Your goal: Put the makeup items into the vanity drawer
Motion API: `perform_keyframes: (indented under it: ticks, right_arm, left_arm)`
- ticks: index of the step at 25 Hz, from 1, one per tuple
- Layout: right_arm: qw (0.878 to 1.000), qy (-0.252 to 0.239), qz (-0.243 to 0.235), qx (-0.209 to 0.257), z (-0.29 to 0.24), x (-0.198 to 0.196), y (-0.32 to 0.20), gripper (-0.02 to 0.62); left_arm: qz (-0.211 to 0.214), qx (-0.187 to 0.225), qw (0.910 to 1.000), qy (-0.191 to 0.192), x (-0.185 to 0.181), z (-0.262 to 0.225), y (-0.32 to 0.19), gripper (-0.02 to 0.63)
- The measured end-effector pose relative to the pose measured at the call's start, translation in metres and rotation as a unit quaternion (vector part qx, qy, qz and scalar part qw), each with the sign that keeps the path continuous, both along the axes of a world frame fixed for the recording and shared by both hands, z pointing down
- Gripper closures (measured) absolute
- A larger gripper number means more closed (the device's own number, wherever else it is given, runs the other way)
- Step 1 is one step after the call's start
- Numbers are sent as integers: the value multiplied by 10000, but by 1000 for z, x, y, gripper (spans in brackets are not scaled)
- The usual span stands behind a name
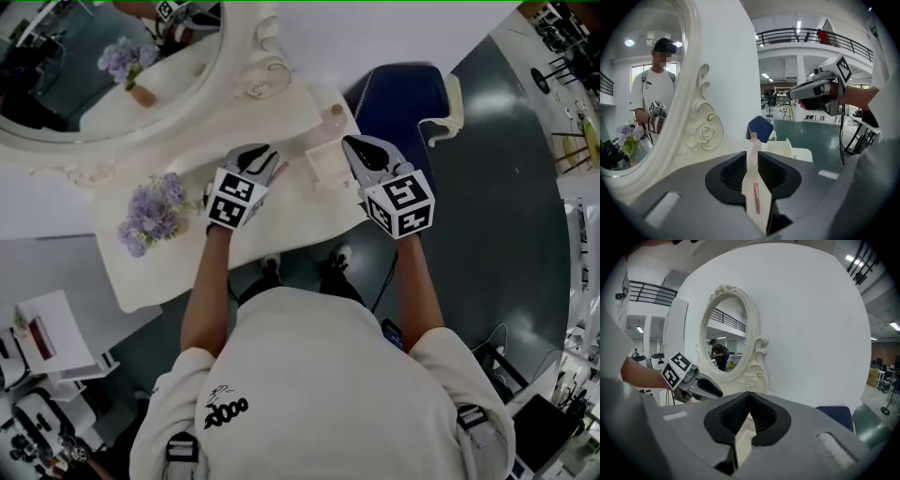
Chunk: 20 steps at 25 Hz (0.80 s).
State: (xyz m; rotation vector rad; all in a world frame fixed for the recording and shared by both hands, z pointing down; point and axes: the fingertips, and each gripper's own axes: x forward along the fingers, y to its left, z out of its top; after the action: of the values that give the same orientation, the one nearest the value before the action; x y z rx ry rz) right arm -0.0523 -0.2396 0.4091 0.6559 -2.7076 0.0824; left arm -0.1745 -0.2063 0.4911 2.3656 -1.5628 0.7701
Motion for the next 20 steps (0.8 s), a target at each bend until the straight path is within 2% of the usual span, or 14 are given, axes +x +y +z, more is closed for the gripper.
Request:
perform_keyframes:
  ticks: [3, 7, 13, 15, 17, 20]
  right_arm:
    - [9995, 168, -209, -142, 23, -4, -3, 591]
    - [9984, 285, -322, -359, 50, -8, -9, 591]
    - [9964, 416, -356, -641, 80, -4, -10, 591]
    - [9959, 452, -343, -702, 85, -1, -10, 591]
    - [9956, 475, -318, -745, 90, 3, -11, 591]
    - [9952, 494, -263, -802, 95, 7, -13, 591]
  left_arm:
    - [30, -596, 9981, -133, 0, 43, 1, 503]
    - [10, -1314, 9911, -225, -2, 98, 1, 491]
    - [186, -1958, 9791, -514, -4, 146, -4, 477]
    - [375, -2278, 9707, -662, -2, 163, -1, 477]
    - [546, -2689, 9584, -787, 0, 183, 7, 477]
    - [647, -3114, 9437, -904, 0, 201, 15, 479]
